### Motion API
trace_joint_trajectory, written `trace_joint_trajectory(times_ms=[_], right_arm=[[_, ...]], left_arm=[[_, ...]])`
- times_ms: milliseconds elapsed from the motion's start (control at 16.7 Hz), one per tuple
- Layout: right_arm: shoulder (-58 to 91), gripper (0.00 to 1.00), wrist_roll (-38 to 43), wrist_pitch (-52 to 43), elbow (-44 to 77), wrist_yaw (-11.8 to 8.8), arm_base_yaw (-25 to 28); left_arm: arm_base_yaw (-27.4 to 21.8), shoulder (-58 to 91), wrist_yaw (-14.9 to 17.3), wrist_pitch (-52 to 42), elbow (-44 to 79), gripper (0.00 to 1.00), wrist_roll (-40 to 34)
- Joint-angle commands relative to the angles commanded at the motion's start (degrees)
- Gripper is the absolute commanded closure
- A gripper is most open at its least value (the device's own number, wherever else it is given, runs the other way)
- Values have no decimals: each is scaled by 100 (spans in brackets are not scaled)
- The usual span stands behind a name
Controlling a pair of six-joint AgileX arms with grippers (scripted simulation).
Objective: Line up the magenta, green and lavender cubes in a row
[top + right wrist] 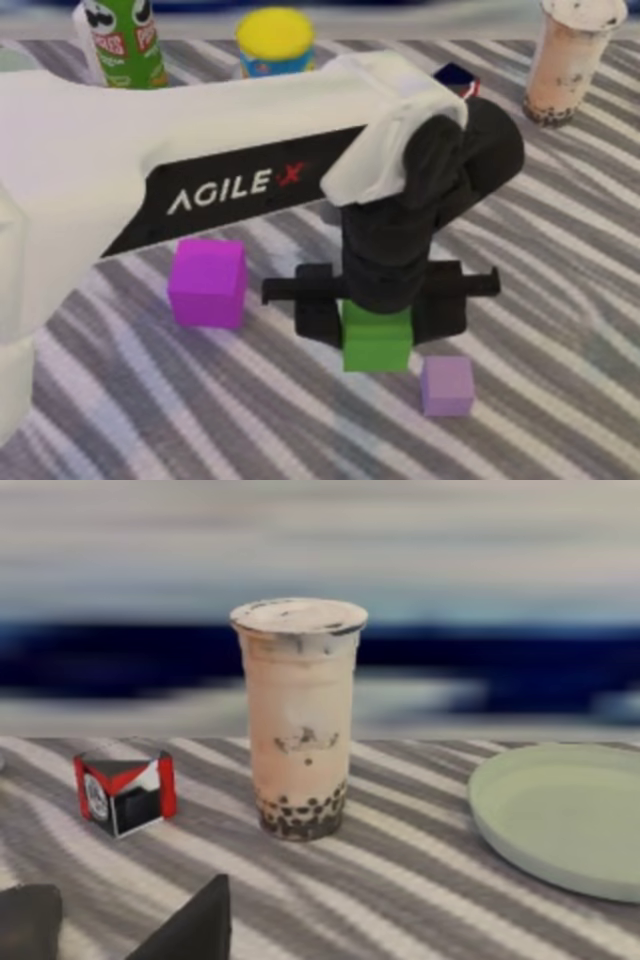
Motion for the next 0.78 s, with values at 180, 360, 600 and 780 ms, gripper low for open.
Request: trace_joint_trajectory(times_ms=[180, 360, 600, 780], right_arm=[[0, 0, 0, 0, 0, 0, 0], [0, 0, 0, 0, 0, 0, 0], [0, 0, 0, 0, 0, 0, 0], [0, 0, 0, 0, 0, 0, 0]], left_arm=[[-21, 112, 3, 406, -298, 100, 39], [1, 300, 3, 1103, -747, 100, 33], [12, 408, -1, 1403, -977, 100, 22], [12, 408, -1, 1403, -977, 92, 22]])
